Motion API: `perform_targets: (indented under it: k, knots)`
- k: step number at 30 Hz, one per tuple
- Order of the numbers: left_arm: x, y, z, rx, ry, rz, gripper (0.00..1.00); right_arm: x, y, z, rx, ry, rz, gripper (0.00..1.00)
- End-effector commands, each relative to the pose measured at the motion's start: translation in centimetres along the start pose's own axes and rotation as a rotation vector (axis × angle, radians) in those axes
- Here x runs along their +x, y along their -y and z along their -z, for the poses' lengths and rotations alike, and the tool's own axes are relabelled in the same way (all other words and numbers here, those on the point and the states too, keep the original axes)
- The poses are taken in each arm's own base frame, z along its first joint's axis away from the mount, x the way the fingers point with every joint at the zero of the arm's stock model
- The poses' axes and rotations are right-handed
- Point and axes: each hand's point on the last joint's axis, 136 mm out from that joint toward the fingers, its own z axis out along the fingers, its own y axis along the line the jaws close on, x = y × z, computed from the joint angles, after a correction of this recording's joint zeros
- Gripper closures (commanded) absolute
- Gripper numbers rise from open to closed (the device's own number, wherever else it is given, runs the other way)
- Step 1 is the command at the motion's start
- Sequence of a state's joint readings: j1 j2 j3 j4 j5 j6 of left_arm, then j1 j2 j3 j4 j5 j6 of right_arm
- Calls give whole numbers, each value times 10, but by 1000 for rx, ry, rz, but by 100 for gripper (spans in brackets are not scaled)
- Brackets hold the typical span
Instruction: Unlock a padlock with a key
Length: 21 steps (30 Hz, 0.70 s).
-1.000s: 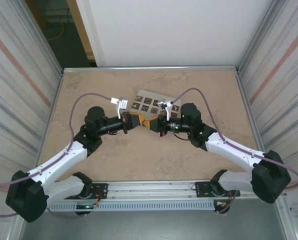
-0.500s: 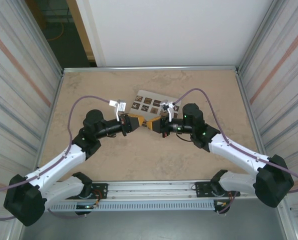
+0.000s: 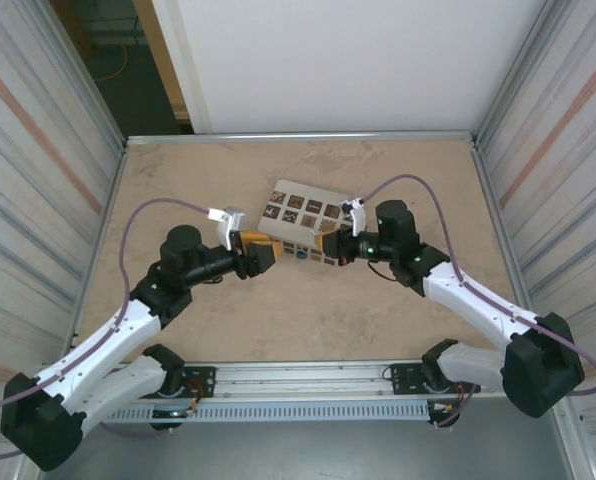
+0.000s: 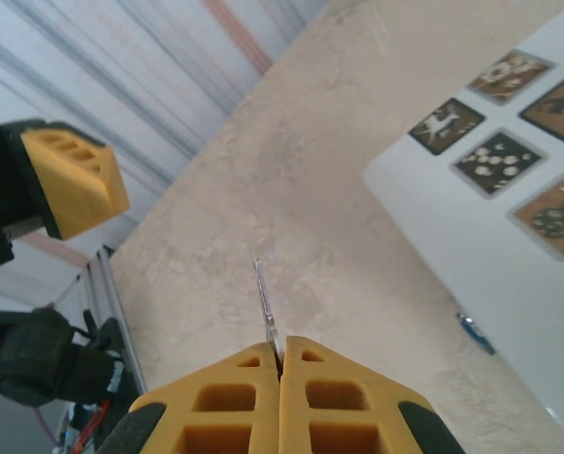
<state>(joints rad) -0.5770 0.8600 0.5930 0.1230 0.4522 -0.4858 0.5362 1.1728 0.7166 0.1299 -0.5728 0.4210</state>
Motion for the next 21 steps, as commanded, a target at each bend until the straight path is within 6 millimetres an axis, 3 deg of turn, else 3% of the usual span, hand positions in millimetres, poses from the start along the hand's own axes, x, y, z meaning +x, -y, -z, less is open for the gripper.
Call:
perform_targets:
  k: [1, 11, 21]
  knots:
    - [32, -33, 4, -136, -71, -15, 26, 6, 18, -5, -15, 4, -83, 100]
    - [81, -68, -16, -177, -182, 16, 20, 4, 69, -19, -20, 15, -222, 100]
    - [79, -84, -44, -173, -160, 24, 19, 12, 101, -34, 58, -48, -233, 100]
